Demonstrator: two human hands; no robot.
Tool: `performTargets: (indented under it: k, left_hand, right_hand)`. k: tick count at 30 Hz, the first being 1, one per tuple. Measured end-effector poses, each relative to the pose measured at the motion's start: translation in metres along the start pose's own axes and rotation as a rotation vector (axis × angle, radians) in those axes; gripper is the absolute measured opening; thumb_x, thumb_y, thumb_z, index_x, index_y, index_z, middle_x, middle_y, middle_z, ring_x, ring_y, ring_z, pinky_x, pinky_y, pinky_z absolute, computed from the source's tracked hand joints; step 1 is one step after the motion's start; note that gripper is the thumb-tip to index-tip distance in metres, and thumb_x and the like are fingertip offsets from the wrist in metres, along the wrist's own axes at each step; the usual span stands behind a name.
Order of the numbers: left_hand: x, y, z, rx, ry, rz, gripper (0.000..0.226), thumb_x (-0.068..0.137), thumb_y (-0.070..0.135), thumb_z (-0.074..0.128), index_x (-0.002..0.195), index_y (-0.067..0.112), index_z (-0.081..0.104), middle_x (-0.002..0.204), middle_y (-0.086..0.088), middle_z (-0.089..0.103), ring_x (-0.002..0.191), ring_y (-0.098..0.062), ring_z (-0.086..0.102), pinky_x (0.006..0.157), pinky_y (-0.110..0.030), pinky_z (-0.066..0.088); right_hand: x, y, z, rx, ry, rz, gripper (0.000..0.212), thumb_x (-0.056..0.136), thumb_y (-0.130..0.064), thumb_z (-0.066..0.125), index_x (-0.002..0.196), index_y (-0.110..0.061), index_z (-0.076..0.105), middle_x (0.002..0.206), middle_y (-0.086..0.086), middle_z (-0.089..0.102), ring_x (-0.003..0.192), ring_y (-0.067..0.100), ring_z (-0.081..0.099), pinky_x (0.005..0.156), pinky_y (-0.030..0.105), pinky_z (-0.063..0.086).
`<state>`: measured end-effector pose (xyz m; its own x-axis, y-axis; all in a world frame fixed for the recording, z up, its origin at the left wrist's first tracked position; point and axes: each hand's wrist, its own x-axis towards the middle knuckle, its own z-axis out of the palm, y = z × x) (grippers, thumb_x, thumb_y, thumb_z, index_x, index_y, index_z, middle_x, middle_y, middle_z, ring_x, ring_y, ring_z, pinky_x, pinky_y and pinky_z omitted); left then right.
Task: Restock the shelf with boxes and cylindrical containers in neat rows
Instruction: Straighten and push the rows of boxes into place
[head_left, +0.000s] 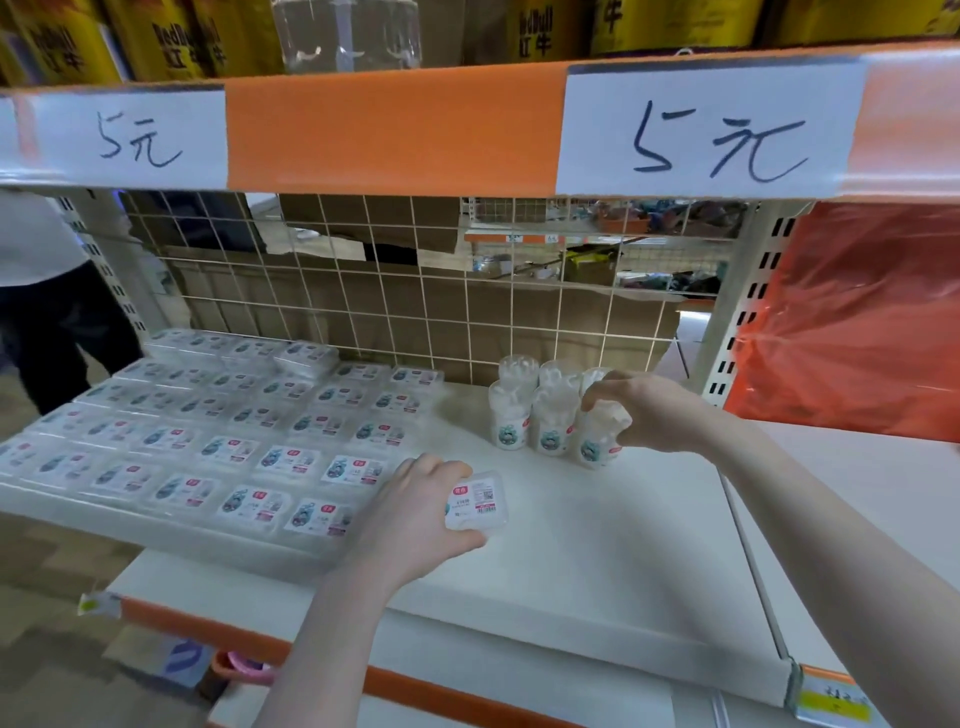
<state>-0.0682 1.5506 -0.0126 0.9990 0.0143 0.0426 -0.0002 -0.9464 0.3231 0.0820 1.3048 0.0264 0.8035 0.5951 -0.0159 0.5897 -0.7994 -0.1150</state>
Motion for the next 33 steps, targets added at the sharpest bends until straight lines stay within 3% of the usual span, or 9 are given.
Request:
performTargets:
  k: [5, 10, 16, 24, 27, 31, 33]
  left_hand:
    - [0.006, -0.003, 0.002, 0.0, -0.012, 0.012, 0.065, 0.075, 0.052, 0.065, 0.133, 0.035, 0.041, 0.124, 0.011, 0.042, 0.118, -0.011, 0.038, 0.095, -0.031, 0.04]
    - [0.011, -0.003, -0.002, 0.006, 0.001, 0.023, 0.068, 0.078, 0.05, 0.066, 0.137, 0.032, 0.039, 0.129, 0.01, 0.04, 0.121, -0.011, 0.036, 0.093, -0.026, 0.033]
    - [0.013, 0.0, -0.004, 0.001, 0.028, 0.014, 0.068, 0.078, 0.049, 0.066, 0.138, 0.032, 0.038, 0.13, 0.011, 0.04, 0.121, -0.01, 0.035, 0.093, -0.025, 0.033]
    - [0.011, 0.003, -0.002, 0.012, 0.028, -0.014, 0.067, 0.079, 0.048, 0.065, 0.138, 0.033, 0.037, 0.129, 0.012, 0.039, 0.121, -0.008, 0.033, 0.086, -0.023, 0.033]
    - [0.01, 0.002, -0.003, -0.002, 0.045, -0.029, 0.067, 0.078, 0.047, 0.066, 0.138, 0.032, 0.038, 0.129, 0.012, 0.04, 0.121, -0.008, 0.034, 0.094, -0.026, 0.036]
    - [0.007, -0.001, -0.008, 0.005, 0.051, -0.032, 0.067, 0.078, 0.048, 0.066, 0.137, 0.033, 0.038, 0.13, 0.013, 0.039, 0.121, -0.007, 0.034, 0.097, -0.027, 0.037]
    - [0.006, -0.005, -0.012, 0.002, 0.043, -0.032, 0.067, 0.079, 0.047, 0.066, 0.138, 0.033, 0.038, 0.132, 0.013, 0.038, 0.123, -0.007, 0.033, 0.098, -0.025, 0.035]
  right_hand:
    - [0.006, 0.002, 0.004, -0.017, 0.011, -0.026, 0.052, 0.078, -0.003, 0.063, 0.12, -0.033, 0.054, 0.127, -0.006, 0.05, 0.1, 0.018, 0.057, 0.071, 0.028, 0.048]
    - [0.005, 0.004, 0.004, -0.055, 0.048, -0.033, 0.054, 0.08, -0.002, 0.06, 0.124, -0.032, 0.053, 0.129, -0.007, 0.052, 0.11, 0.017, 0.052, 0.081, 0.029, 0.049]
    - [0.004, 0.008, 0.01, -0.067, 0.065, -0.029, 0.056, 0.079, -0.026, 0.072, 0.13, -0.033, 0.049, 0.127, -0.005, 0.052, 0.107, 0.018, 0.052, 0.08, 0.026, 0.044]
    - [0.0, 0.016, 0.024, -0.088, 0.205, -0.087, 0.053, 0.083, -0.026, 0.068, 0.133, -0.028, 0.049, 0.129, -0.004, 0.051, 0.113, 0.02, 0.048, 0.088, 0.027, 0.039]
    - [-0.003, 0.017, 0.03, -0.06, 0.264, -0.12, 0.051, 0.077, -0.019, 0.075, 0.125, -0.021, 0.058, 0.118, 0.001, 0.059, 0.106, 0.026, 0.054, 0.083, 0.036, 0.047]
    - [-0.009, 0.018, 0.036, -0.049, 0.387, -0.19, 0.061, 0.049, -0.011, 0.09, 0.106, -0.013, 0.068, 0.092, 0.006, 0.066, 0.079, 0.032, 0.062, 0.065, 0.041, 0.053]
    - [-0.014, 0.014, 0.035, -0.022, 0.46, -0.197, 0.056, 0.053, -0.012, 0.089, 0.106, -0.013, 0.068, 0.093, 0.005, 0.066, 0.078, 0.032, 0.061, 0.067, 0.039, 0.052]
